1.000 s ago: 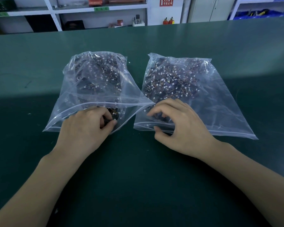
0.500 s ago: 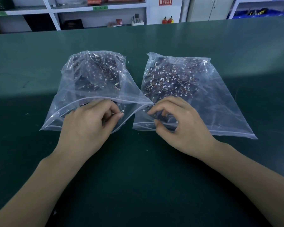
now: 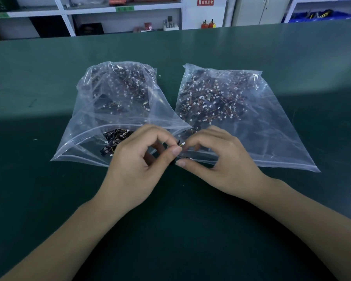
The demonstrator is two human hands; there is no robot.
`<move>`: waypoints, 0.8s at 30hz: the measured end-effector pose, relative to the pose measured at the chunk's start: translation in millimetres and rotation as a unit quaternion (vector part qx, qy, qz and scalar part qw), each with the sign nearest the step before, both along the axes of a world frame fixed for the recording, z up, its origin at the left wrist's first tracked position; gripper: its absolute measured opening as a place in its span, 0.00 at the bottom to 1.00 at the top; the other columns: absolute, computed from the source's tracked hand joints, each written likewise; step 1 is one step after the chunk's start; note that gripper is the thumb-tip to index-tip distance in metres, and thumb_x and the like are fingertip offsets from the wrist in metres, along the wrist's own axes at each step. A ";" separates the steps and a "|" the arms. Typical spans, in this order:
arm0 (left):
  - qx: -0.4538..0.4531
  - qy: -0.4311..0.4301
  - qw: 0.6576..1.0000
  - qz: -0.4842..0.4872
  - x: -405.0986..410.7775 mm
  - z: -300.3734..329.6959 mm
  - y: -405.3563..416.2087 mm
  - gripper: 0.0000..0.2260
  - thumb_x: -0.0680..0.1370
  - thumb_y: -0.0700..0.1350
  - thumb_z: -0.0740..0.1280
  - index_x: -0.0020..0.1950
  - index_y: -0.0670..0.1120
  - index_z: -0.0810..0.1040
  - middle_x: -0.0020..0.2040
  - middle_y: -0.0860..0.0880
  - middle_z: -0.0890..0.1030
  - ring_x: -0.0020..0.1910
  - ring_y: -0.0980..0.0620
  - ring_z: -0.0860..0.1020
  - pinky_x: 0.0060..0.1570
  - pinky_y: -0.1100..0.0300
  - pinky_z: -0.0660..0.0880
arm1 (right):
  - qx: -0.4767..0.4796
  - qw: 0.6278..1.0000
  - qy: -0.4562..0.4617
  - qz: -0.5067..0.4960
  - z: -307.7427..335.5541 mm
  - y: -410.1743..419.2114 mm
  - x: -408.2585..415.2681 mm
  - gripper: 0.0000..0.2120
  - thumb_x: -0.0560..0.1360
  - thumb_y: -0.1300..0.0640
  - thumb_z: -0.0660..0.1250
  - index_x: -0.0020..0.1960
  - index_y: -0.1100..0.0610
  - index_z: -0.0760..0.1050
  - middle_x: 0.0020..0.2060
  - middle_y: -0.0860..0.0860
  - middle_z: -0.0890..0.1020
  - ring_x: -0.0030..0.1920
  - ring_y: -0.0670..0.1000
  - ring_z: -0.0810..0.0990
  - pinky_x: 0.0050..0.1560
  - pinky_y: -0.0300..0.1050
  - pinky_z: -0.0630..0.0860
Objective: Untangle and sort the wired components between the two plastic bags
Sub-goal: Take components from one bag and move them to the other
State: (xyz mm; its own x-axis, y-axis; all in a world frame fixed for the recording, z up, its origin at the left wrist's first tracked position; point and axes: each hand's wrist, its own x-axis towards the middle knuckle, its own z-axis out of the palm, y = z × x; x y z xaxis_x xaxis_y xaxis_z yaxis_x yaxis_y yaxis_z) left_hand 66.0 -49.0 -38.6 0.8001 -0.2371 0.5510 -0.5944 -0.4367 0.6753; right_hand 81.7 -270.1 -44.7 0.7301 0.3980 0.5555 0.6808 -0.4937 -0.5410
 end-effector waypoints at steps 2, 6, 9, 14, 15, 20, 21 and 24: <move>-0.032 0.043 0.998 -0.022 0.4 -4.3 -1.6 0.02 0.83 0.45 0.72 0.51 0.49 0.82 0.50 0.50 0.83 0.49 0.45 0.83 0.40 0.44 0.81 | 0.012 1.000 0.021 -0.018 -1.9 0.0 -0.1 0.11 0.76 0.46 0.77 0.50 0.53 0.83 0.44 0.38 0.82 0.47 0.47 0.79 0.52 0.42 0.73; -0.098 0.110 0.987 -0.060 -0.1 -5.8 -4.4 0.01 0.82 0.44 0.72 0.51 0.50 0.82 0.49 0.50 0.86 0.48 0.46 0.86 0.43 0.51 0.85 | 0.044 0.997 0.048 -0.032 0.5 -1.3 0.1 0.15 0.75 0.45 0.79 0.56 0.50 0.81 0.48 0.39 0.83 0.50 0.48 0.82 0.52 0.41 0.75; -0.131 0.142 0.979 -0.067 -0.4 -5.0 -6.5 0.01 0.82 0.45 0.72 0.50 0.49 0.83 0.47 0.50 0.87 0.44 0.49 0.86 0.42 0.58 0.84 | 0.029 0.999 0.033 -0.007 1.7 -3.2 0.7 0.16 0.74 0.46 0.79 0.58 0.50 0.82 0.48 0.37 0.84 0.51 0.45 0.82 0.54 0.34 0.72; -0.182 0.180 0.964 -0.069 -0.3 -2.5 -7.2 0.03 0.80 0.49 0.72 0.50 0.51 0.84 0.47 0.48 0.88 0.43 0.50 0.86 0.41 0.57 0.84 | 0.066 0.997 0.023 0.023 -0.4 -1.5 1.2 0.12 0.73 0.56 0.82 0.54 0.55 0.85 0.42 0.42 0.86 0.46 0.47 0.84 0.55 0.42 0.78; -0.189 0.187 0.962 -0.066 0.0 -2.2 -7.1 0.03 0.80 0.49 0.72 0.50 0.51 0.84 0.47 0.47 0.87 0.44 0.49 0.86 0.41 0.57 0.84 | 0.081 0.996 0.029 0.030 -0.6 -1.8 1.7 0.10 0.74 0.57 0.81 0.54 0.56 0.85 0.43 0.43 0.87 0.46 0.47 0.85 0.54 0.41 0.78; -0.193 0.224 0.953 -0.062 0.6 -2.9 -7.9 0.04 0.81 0.48 0.71 0.51 0.48 0.82 0.48 0.45 0.85 0.44 0.45 0.85 0.42 0.56 0.85 | 0.105 0.993 0.045 0.023 -3.4 -3.5 2.1 0.03 0.75 0.58 0.79 0.48 0.57 0.87 0.42 0.43 0.88 0.45 0.44 0.86 0.50 0.32 0.73; -0.192 0.235 0.951 -0.062 0.8 -2.7 -8.2 0.05 0.82 0.48 0.70 0.51 0.47 0.82 0.47 0.46 0.85 0.42 0.45 0.85 0.42 0.56 0.84 | 0.103 0.994 0.042 0.018 -3.6 -3.2 1.8 0.03 0.75 0.59 0.80 0.47 0.57 0.87 0.42 0.43 0.88 0.45 0.44 0.86 0.50 0.32 0.73; -0.194 0.261 0.944 -0.060 1.3 -2.2 -8.1 0.06 0.83 0.48 0.68 0.51 0.46 0.79 0.45 0.46 0.84 0.42 0.43 0.86 0.41 0.56 0.84 | 0.085 0.996 0.019 0.015 -3.1 -2.1 0.4 0.03 0.75 0.60 0.80 0.47 0.57 0.87 0.42 0.43 0.88 0.45 0.44 0.85 0.50 0.34 0.74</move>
State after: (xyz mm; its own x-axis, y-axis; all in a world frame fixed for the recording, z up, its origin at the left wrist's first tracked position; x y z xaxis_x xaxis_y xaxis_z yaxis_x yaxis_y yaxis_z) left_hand 67.3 -57.0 -40.8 0.9668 -0.2042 0.1538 -0.1666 -0.0469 0.9849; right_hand 82.1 -272.2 -47.8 0.7411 0.3235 0.5883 0.6713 -0.3720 -0.6411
